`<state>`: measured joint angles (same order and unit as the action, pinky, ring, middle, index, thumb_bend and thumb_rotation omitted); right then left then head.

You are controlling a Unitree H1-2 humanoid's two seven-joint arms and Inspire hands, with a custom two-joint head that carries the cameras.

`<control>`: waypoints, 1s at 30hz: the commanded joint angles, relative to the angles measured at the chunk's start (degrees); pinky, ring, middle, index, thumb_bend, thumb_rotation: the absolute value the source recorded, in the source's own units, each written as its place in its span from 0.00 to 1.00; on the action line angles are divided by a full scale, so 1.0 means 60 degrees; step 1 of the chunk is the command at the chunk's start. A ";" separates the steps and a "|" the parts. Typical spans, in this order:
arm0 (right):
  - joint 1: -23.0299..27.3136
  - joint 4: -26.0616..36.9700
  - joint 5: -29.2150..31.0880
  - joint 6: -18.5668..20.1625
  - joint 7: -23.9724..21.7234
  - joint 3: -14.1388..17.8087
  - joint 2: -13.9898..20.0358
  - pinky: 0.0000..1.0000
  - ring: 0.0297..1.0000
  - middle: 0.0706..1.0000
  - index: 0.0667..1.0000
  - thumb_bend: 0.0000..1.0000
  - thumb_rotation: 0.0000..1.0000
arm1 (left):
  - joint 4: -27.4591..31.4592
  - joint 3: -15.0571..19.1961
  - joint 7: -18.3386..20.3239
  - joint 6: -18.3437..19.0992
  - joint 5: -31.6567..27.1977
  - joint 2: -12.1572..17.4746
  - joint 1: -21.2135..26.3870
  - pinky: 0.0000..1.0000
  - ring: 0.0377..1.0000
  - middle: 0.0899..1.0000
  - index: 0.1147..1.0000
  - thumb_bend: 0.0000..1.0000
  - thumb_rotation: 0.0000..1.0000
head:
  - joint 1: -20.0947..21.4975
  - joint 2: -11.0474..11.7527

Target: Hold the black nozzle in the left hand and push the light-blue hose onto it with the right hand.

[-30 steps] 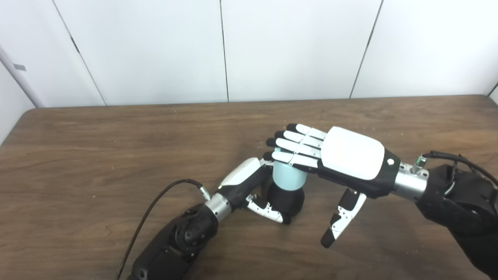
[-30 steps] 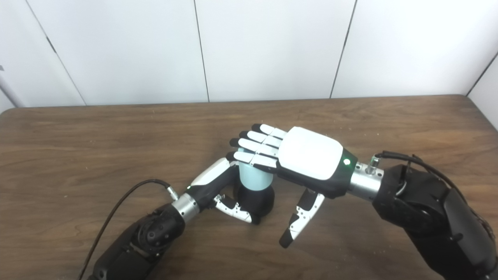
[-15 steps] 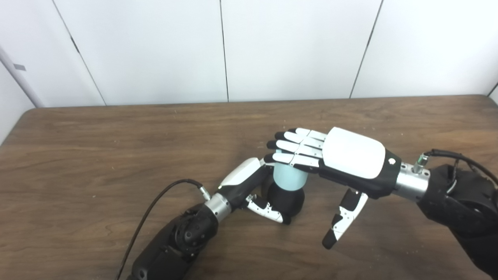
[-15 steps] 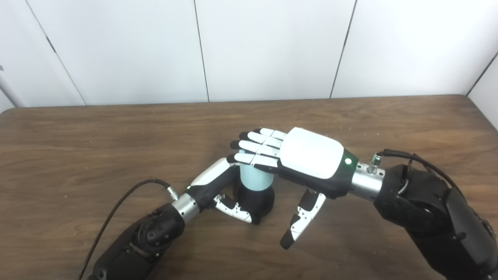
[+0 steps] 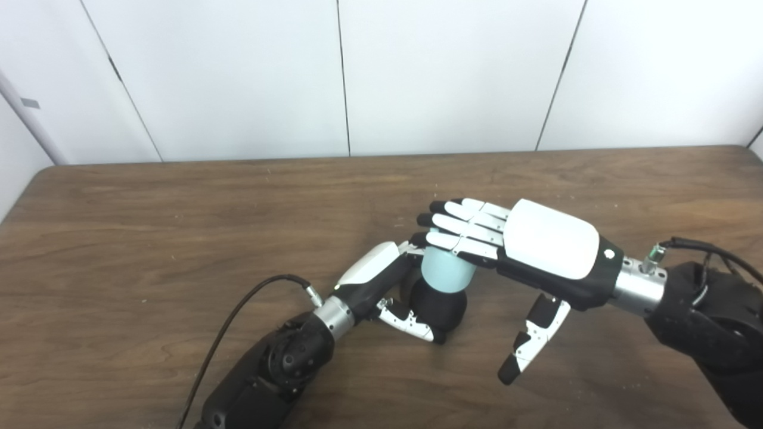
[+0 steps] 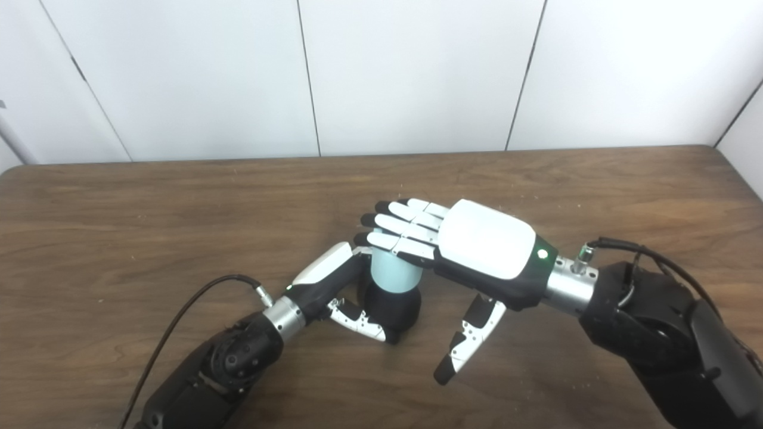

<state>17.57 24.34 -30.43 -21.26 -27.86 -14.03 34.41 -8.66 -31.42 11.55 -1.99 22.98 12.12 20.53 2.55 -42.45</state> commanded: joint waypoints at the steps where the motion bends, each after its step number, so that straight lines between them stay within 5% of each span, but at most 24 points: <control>1: -0.0213 0.0106 -0.0297 -0.0246 0.0062 0.0093 0.0102 0.98 1.00 1.00 0.97 0.84 0.70 | -0.0794 -0.0520 0.1542 0.1648 0.0343 0.0651 -0.1071 1.00 0.99 0.79 0.41 0.52 0.06 | 0.0012 -0.0012; 12: -0.0429 -0.0003 -0.0807 -0.0597 0.0514 0.0048 -0.0107 1.00 1.00 1.00 0.97 0.84 0.69 | -0.0706 -0.0543 0.1550 0.1714 0.0346 0.0666 -0.1091 1.00 0.99 0.79 0.41 0.52 0.06 | 0.0012 -0.0030; 30: 0.0126 0.0048 -0.0653 -0.0463 -0.0132 -0.0532 0.0128 1.00 1.00 1.00 0.96 0.84 0.69 | -0.0805 -0.0587 0.1538 0.1783 0.0346 0.0605 -0.1016 1.00 0.99 0.79 0.41 0.52 0.06 | -0.0013 -0.0039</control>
<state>17.34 24.32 -34.56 -23.18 -24.97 -15.56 33.51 -7.86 -31.53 11.82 -1.07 22.61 12.44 20.35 2.46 -42.63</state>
